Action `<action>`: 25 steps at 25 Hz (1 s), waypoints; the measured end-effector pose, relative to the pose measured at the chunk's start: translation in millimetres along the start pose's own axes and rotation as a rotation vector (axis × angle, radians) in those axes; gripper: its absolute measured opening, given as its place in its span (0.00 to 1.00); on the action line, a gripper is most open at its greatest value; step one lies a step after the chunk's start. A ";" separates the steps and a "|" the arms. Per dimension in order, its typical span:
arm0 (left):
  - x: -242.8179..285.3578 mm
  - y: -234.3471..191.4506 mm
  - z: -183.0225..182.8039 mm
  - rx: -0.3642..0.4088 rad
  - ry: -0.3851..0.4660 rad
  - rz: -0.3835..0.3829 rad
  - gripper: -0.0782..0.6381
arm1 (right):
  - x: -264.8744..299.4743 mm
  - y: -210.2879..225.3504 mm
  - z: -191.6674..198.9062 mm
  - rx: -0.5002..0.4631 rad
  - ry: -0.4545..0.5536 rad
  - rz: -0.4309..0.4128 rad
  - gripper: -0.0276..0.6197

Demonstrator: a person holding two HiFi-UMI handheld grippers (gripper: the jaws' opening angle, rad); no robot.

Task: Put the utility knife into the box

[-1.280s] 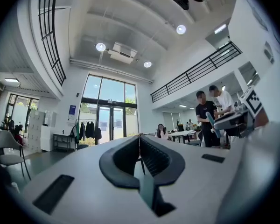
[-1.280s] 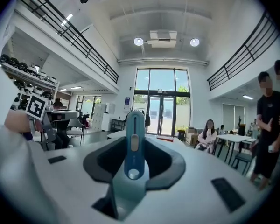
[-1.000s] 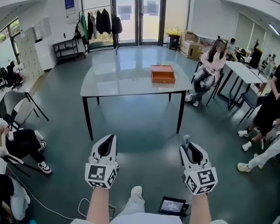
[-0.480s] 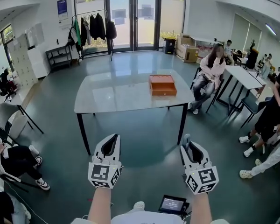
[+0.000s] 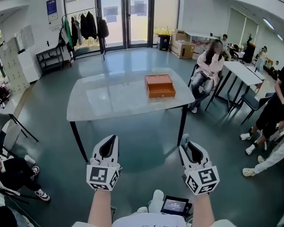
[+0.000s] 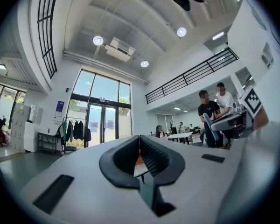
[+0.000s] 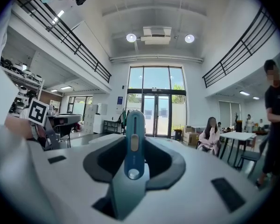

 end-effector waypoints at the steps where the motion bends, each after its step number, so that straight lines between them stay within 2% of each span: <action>1: 4.8 -1.3 1.1 -0.001 -0.001 0.001 0.13 | 4.4 2.7 0.1 0.000 -0.002 0.001 0.25; 12: 70.2 -25.1 28.9 0.012 -0.015 -0.028 0.13 | 80.0 43.6 15.3 0.013 0.006 -0.019 0.25; 25: 183.5 -46.9 64.0 0.016 -0.030 -0.044 0.13 | 185.6 113.4 34.8 0.027 -0.016 -0.054 0.25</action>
Point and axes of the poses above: the fingertips, and each gripper's own axes: x forward along the fingers, y to its right, z out of its underside, the point moved 9 cm from there along -x, backward along the fingers, and after that the axes turned 11 degrees about y, right-handed, at the moved point
